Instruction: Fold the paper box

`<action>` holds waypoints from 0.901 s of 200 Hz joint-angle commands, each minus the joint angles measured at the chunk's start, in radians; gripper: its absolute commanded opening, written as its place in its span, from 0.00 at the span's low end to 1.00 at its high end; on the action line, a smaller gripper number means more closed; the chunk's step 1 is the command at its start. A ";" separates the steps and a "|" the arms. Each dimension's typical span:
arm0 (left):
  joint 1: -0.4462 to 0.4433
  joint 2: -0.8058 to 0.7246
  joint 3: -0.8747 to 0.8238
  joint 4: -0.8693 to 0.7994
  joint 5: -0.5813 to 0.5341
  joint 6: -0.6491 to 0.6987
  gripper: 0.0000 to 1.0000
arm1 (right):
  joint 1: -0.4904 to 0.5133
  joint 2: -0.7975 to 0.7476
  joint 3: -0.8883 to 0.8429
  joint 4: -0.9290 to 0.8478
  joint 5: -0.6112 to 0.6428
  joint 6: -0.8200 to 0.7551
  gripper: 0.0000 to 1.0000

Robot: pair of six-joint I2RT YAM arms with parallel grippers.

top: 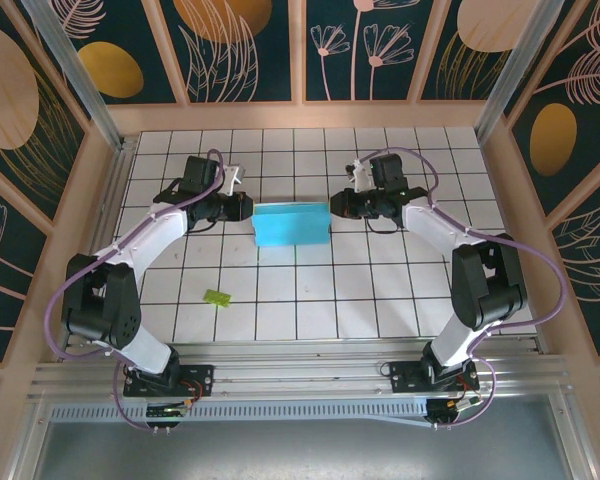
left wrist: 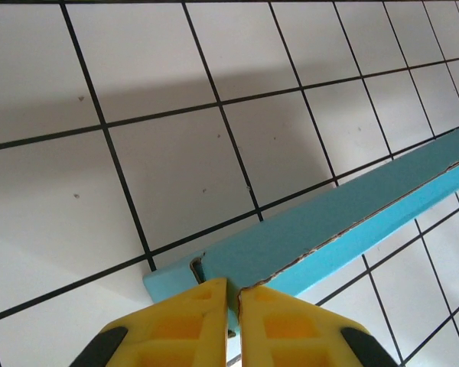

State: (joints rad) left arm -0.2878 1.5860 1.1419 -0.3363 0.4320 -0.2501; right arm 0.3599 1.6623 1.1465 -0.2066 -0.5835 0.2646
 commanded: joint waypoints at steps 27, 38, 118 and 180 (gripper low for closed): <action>-0.008 -0.018 -0.061 -0.006 0.068 -0.031 0.12 | 0.030 -0.003 -0.046 -0.050 0.059 -0.036 0.12; -0.007 -0.025 -0.075 0.001 0.077 -0.035 0.12 | 0.032 -0.005 -0.048 -0.050 0.058 -0.035 0.13; -0.008 -0.077 -0.113 0.045 0.091 -0.061 0.26 | 0.032 -0.042 0.004 -0.055 0.043 -0.010 0.28; -0.008 -0.098 -0.087 0.037 0.067 -0.067 0.30 | 0.031 -0.056 0.048 -0.068 0.062 -0.001 0.33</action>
State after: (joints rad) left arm -0.2901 1.5166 1.0393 -0.2752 0.4969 -0.3058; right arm 0.3851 1.6379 1.1568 -0.2424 -0.5434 0.2512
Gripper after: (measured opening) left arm 0.303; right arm 0.327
